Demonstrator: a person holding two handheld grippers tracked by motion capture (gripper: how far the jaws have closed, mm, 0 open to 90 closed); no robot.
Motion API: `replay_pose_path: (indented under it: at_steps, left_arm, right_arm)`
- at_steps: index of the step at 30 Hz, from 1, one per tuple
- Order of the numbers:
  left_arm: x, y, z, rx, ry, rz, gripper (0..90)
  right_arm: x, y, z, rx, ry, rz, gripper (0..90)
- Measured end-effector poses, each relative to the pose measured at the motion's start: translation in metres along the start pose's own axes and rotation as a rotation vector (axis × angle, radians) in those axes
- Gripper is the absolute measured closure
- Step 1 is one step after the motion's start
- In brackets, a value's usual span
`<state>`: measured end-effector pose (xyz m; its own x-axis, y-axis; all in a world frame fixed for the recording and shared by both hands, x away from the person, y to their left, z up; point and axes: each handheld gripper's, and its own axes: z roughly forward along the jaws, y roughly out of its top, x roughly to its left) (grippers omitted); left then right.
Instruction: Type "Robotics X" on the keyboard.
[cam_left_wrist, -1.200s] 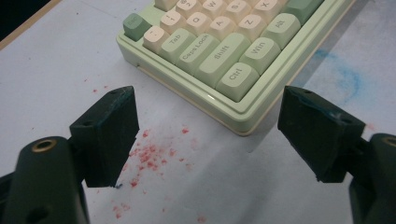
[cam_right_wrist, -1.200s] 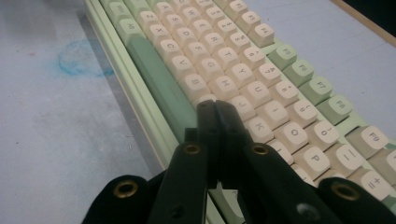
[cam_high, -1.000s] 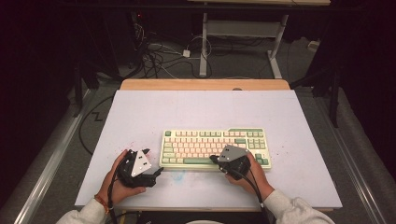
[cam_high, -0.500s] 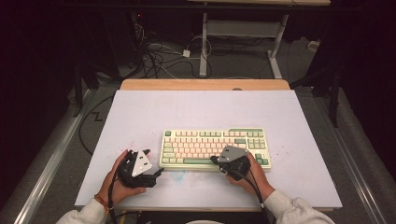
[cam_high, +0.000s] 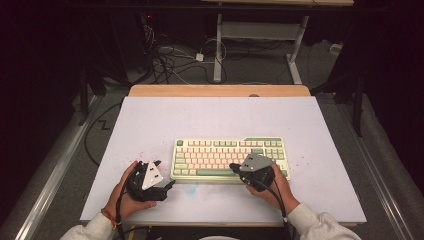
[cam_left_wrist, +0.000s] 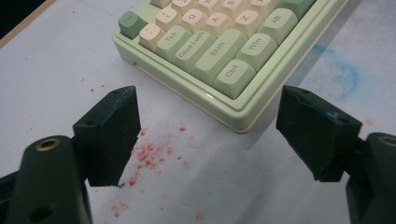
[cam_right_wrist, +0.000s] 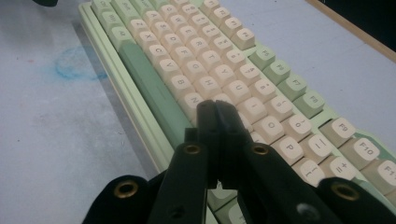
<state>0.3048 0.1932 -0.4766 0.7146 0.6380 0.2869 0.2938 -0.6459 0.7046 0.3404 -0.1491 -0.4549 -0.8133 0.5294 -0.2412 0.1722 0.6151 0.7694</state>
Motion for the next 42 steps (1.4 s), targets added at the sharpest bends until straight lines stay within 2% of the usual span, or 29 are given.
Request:
replay_pose_path:
  at_steps: [14,42]
  left_arm:
    - [-0.001,0.0,-0.001,-0.013,-0.017,-0.007,22.9]
    - [-0.002,0.001,-0.001,-0.009,-0.029,-0.003,22.3]
  right_arm:
    - [-0.006,-0.002,-0.013,-0.022,-0.021,0.013,90.0]
    - [-0.013,-0.024,-0.039,0.003,-0.062,0.042,90.0]
